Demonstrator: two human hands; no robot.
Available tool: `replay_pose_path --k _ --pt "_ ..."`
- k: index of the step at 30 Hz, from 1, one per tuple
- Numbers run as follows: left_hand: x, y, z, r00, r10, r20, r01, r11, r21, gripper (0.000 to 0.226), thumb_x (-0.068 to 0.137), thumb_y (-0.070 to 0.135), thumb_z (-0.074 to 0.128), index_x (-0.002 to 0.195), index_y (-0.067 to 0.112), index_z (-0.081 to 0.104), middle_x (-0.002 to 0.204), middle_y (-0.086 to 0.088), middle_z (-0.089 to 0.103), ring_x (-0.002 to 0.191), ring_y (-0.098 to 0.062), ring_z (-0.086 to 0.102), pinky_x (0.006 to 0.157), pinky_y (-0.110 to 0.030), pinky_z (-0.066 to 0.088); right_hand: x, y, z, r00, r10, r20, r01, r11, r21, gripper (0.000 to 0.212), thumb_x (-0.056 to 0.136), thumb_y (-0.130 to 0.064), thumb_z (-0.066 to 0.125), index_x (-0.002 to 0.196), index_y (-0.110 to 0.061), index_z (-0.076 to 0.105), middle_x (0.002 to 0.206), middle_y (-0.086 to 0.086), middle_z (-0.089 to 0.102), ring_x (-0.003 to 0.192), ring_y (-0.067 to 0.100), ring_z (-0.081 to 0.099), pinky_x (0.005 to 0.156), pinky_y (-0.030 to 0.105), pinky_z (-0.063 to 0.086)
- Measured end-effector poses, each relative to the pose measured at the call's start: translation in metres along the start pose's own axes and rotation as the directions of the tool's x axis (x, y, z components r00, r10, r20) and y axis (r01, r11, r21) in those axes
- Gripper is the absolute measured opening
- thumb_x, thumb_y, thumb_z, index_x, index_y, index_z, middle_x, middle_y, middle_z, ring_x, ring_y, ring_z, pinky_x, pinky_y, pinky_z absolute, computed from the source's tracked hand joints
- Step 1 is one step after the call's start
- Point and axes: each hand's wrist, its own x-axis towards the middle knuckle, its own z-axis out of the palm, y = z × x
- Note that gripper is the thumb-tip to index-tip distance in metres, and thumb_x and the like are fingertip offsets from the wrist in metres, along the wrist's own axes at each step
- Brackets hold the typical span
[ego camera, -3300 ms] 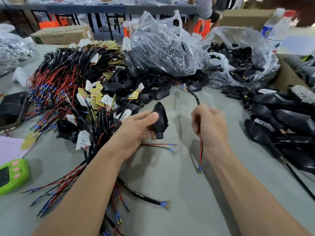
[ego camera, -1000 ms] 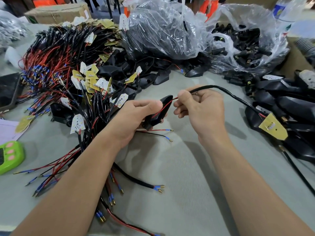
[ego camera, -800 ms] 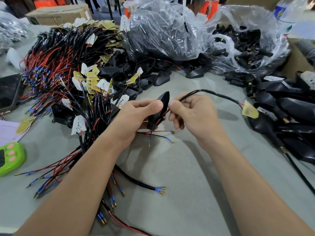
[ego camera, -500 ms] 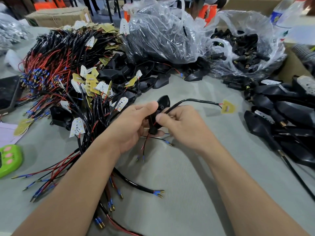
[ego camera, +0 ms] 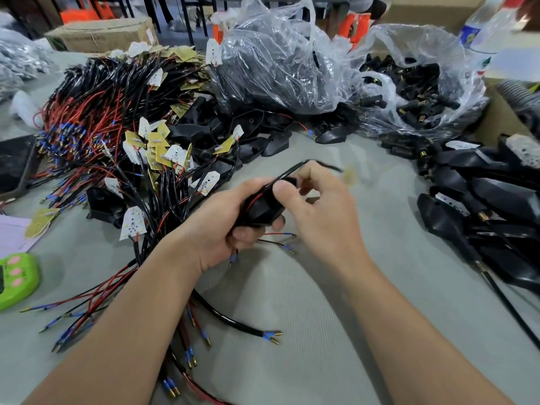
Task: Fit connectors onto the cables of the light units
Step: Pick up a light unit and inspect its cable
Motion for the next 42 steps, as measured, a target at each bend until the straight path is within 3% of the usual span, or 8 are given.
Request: replay_pose_path --k 2,7,15,20,29,32,35,42 --pt "0.001 -0.001 -0.003 1.000 0.014 -0.020 -0.014 1.000 -0.017 0.042 0.104 0.046 0.039 0.100 0.024 0.074 0.074 -0.011 0.066 0.036 -0.007 0.027 0.034 -0.014 0.021 0.003 0.001 -0.004 0.989 0.015 0.148 -0.042 0.983 0.178 0.005 0.092 -0.021 0.067 0.090 -0.019 0.063 0.077 0.000 0.068 0.061 0.009 0.066 0.069 0.026 0.046" --pt "0.001 -0.004 -0.006 0.999 0.021 -0.040 -0.023 0.998 -0.053 0.044 0.107 0.045 0.033 0.102 0.025 0.072 0.075 -0.011 0.065 0.037 -0.008 0.026 0.035 -0.015 0.023 0.012 0.005 -0.014 0.883 -0.080 0.462 -0.094 0.935 0.343 0.020 0.096 -0.002 0.057 0.114 -0.007 0.065 0.081 -0.002 0.068 0.068 0.017 0.061 0.071 0.035 0.044" --pt "-0.001 -0.004 -0.001 0.996 -0.010 -0.086 0.016 0.997 0.075 0.067 0.092 0.064 0.046 0.128 0.010 0.061 0.071 0.001 0.054 0.047 -0.008 0.025 0.041 -0.018 0.018 0.021 0.012 -0.017 0.915 0.317 0.249 -0.403 0.741 0.537 0.015 0.101 -0.018 0.059 0.093 -0.011 0.070 0.084 0.003 0.072 0.074 0.012 0.062 0.069 0.025 0.052" --pt "-0.001 -0.003 0.004 0.973 0.049 -0.224 -0.007 0.983 0.183 0.051 0.108 0.031 0.041 0.063 0.013 0.057 0.053 0.003 0.040 0.043 -0.008 0.019 0.039 -0.020 0.016 0.026 0.014 -0.015 0.871 0.420 0.254 -0.460 0.516 0.723 0.022 0.105 -0.017 0.054 0.095 0.000 0.065 0.090 0.017 0.073 0.084 0.024 0.074 0.079 0.045 0.063" --pt "-0.001 -0.011 0.010 0.816 0.447 -0.367 -0.164 0.788 0.593 0.025 0.092 0.022 0.071 0.068 0.018 0.077 0.045 -0.001 0.058 0.041 -0.009 0.043 0.044 -0.016 0.037 0.030 0.015 -0.012 0.822 0.530 0.210 -0.493 0.475 0.729 0.017 0.103 -0.011 0.056 0.100 0.003 0.064 0.097 0.023 0.069 0.090 0.030 0.069 0.083 0.046 0.063" --pt "-0.001 -0.008 0.011 0.756 0.512 -0.407 -0.215 0.783 0.584 0.025 0.088 0.016 0.074 0.063 0.017 0.075 0.044 0.000 0.057 0.039 -0.008 0.039 0.042 -0.018 0.033 0.030 0.016 -0.011 0.819 0.518 0.247 -0.497 0.422 0.758 0.014 0.102 -0.012 0.057 0.095 -0.003 0.065 0.090 0.014 0.073 0.078 0.022 0.071 0.074 0.037 0.064" --pt "-0.001 -0.005 0.009 0.776 0.448 -0.443 -0.272 0.873 0.406 0.027 0.087 0.005 0.072 0.060 0.010 0.071 0.047 -0.004 0.056 0.039 -0.011 0.035 0.041 -0.020 0.028 0.029 0.017 -0.009 0.779 0.525 0.344 -0.552 0.310 0.774 0.014 0.102 -0.015 0.057 0.108 -0.003 0.060 0.109 0.020 0.071 0.099 0.033 0.074 0.070 0.037 0.063" --pt "-0.002 -0.007 0.006 0.734 0.412 -0.540 -0.230 0.899 0.373 0.025 0.087 0.009 0.075 0.064 0.016 0.075 0.052 -0.003 0.063 0.041 -0.012 0.040 0.044 -0.021 0.034 0.035 0.025 -0.030 0.792 0.466 0.395 -0.551 0.265 0.792 0.038 0.084 0.001 0.051 0.117 -0.010 0.066 0.104 0.011 0.068 0.100 0.026 0.065 0.099 0.043 0.055"
